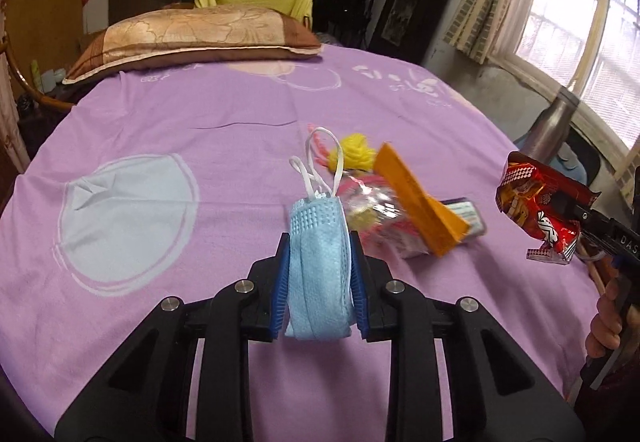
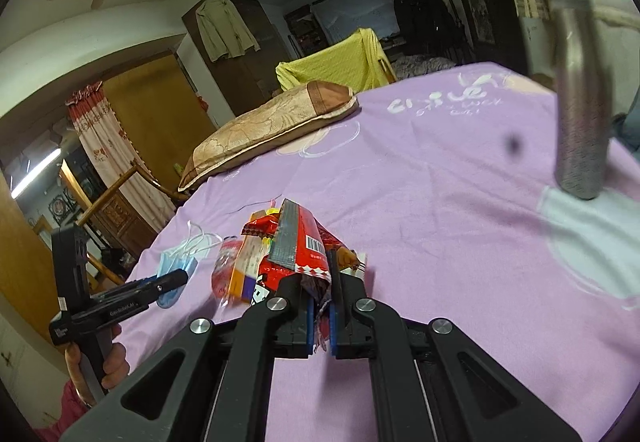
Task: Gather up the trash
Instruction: 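Carry the face mask and red snack bag to the wastebasket and release both, then return both tools to the table toward the remaining trash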
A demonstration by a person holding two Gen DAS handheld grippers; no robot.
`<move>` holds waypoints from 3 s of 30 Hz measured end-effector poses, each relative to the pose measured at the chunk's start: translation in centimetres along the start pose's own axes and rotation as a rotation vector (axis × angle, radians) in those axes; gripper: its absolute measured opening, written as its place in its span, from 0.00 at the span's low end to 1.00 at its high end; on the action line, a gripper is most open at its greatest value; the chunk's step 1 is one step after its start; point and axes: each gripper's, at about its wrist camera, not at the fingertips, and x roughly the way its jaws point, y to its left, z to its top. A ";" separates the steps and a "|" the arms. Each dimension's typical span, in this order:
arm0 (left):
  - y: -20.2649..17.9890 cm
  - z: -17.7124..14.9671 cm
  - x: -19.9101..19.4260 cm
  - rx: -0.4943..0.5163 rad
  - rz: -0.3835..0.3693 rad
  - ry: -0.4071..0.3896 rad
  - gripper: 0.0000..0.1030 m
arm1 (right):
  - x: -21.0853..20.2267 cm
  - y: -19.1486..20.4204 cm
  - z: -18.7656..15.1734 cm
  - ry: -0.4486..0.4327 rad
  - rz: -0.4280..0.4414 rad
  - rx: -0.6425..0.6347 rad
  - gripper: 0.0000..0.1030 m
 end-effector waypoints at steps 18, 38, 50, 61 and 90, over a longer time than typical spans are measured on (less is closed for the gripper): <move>-13.9 -3.1 -6.5 0.170 -0.201 -0.063 0.28 | -17.2 -3.1 -5.1 -0.182 -0.149 0.013 0.06; -33.6 -9.2 -9.3 0.452 -0.463 -0.012 0.28 | -36.2 -12.6 -16.1 -0.351 -0.444 0.173 0.06; -45.1 -14.6 -6.2 0.622 -0.598 0.149 0.28 | -38.2 -23.0 -25.5 -0.205 -0.588 0.395 0.09; -51.8 -20.7 -1.4 0.762 -0.644 0.338 0.28 | -38.0 -27.5 -30.1 -0.159 -0.655 0.509 0.61; -47.8 -17.4 -3.6 0.689 -0.581 0.185 0.81 | -39.6 -23.0 -26.3 -0.253 -0.613 0.416 0.68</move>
